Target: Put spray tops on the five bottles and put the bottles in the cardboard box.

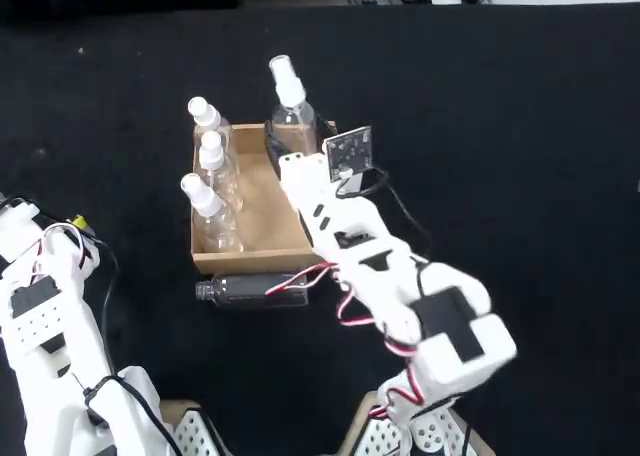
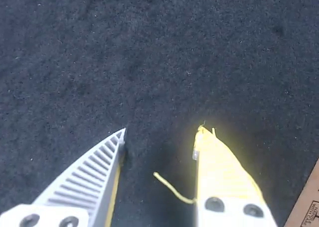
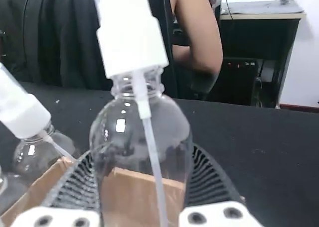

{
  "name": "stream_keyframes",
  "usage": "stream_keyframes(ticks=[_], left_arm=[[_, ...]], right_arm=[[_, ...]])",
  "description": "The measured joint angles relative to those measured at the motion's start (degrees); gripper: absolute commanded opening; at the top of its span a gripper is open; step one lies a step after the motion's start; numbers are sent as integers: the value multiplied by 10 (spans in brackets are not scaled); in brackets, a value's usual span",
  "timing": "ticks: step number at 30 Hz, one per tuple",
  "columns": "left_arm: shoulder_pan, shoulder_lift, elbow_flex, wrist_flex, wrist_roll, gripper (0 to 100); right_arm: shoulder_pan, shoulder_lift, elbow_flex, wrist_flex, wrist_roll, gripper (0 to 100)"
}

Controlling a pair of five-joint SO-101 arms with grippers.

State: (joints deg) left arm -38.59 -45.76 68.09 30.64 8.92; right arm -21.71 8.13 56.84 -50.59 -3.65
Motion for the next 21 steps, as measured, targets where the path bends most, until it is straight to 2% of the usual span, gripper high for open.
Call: stream_keyframes(ticks=[9,21], left_arm=[[0,0,0,0,0,198],[0,0,0,0,0,198]], right_arm=[[-4,101,-53,-69,0,10],[-4,177,-91,-73,0,10]])
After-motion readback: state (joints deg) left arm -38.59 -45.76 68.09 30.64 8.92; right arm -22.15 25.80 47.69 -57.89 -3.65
